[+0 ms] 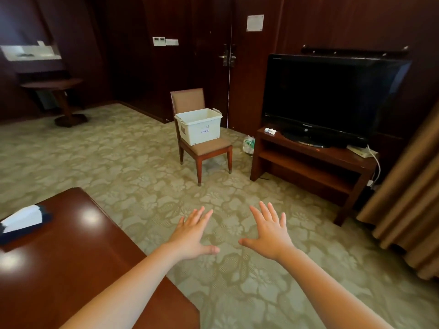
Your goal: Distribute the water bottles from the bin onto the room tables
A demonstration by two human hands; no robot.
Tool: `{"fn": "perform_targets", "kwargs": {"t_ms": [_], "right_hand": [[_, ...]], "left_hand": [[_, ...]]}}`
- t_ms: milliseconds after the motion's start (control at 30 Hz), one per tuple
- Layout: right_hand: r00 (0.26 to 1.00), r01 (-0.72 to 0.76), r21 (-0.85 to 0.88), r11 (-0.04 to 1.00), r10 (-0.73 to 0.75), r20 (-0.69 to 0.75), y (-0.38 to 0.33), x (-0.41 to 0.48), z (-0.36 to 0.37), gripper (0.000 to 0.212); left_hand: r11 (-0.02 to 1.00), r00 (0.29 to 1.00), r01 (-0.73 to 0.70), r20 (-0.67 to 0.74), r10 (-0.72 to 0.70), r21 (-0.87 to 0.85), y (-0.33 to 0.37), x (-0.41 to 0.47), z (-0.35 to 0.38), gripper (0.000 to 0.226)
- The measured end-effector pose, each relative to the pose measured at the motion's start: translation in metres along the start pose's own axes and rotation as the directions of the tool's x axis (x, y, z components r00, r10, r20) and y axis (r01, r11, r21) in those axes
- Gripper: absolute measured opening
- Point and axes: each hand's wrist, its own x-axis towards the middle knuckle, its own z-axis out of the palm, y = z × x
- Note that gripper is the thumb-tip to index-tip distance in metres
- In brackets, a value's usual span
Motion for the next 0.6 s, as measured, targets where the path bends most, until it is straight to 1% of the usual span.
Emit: {"fn": "perform_targets", "kwargs": {"t_ms": [200, 300, 467, 600], "right_hand": [[1.0, 0.007, 0.003, 1.0, -0.007, 0.01, 0.04, 0.086, -0.011, 0.103], [0.999, 0.019, -0.027, 0.999, -0.018, 0.028, 0.055, 0.139, -0.015, 0.103], [0.997, 0.02, -0.086, 0.996, -0.014, 0.072, 0.078, 0.25, -0.034, 0.109], [0.998, 0.022, -0.071, 0.997, -0.017, 0.061, 0.086, 0.346, -0.052, 0.109]], "left_hand": [[1.0, 1.0, 0.025, 0.008, -0.025, 0.016, 0.005, 0.092, -0.017, 0.112], [0.999, 1.0, 0.025, 0.011, -0.025, 0.021, -0.001, 0.151, -0.025, 0.113], [0.999, 1.0, 0.025, 0.013, -0.025, 0.027, -0.023, 0.261, -0.048, 0.115], [0.999, 0.999, 0.034, 0.009, -0.034, 0.041, -0.051, 0.349, -0.086, 0.117]]}}
